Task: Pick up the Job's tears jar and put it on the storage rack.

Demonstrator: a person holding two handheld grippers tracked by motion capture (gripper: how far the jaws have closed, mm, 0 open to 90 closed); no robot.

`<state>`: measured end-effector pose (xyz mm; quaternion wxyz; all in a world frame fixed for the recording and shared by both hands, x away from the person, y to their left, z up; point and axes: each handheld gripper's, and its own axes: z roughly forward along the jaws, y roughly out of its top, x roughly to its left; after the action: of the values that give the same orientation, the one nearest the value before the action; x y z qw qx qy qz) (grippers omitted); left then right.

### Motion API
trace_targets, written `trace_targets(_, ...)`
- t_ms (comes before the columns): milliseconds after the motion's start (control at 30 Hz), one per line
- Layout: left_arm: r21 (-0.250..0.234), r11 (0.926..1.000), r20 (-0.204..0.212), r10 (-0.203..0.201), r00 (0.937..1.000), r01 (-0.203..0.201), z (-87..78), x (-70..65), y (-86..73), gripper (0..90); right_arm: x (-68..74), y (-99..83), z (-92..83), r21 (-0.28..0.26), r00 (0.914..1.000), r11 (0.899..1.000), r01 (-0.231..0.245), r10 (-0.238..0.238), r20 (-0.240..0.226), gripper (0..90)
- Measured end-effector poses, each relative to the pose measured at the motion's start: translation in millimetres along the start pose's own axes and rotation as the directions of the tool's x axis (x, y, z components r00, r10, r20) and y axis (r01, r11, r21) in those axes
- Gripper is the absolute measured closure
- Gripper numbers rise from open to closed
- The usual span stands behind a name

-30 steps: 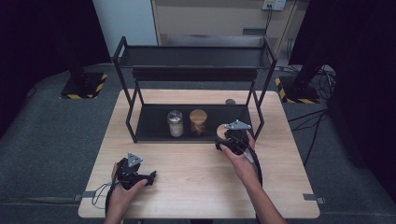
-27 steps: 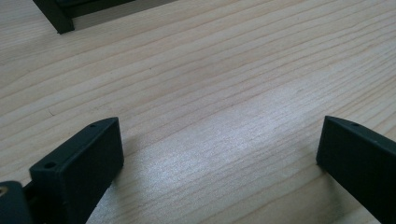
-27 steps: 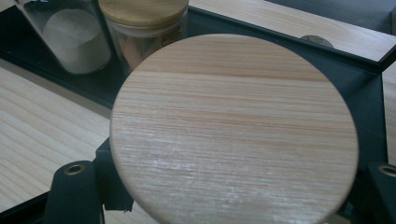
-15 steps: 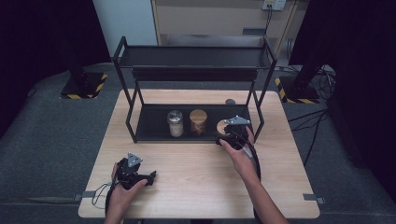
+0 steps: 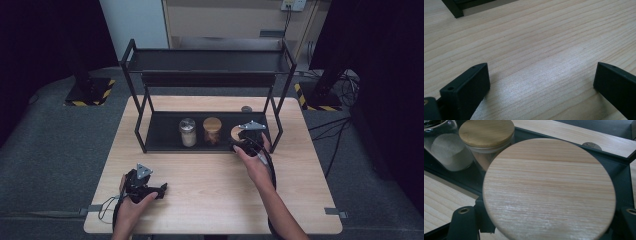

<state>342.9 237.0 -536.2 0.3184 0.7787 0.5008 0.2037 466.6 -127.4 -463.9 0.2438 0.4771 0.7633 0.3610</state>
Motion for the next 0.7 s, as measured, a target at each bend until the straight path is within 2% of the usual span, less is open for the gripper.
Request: trace_targets(700, 0.0, 1.0, 0.0, 0.0, 1.0, 0.0, 0.0, 0.0, 0.0, 0.0, -4.4, 9.8, 23.3, 0.001, 0.9996, 1.0, -0.025, 0.025, 0.011, 25.9)
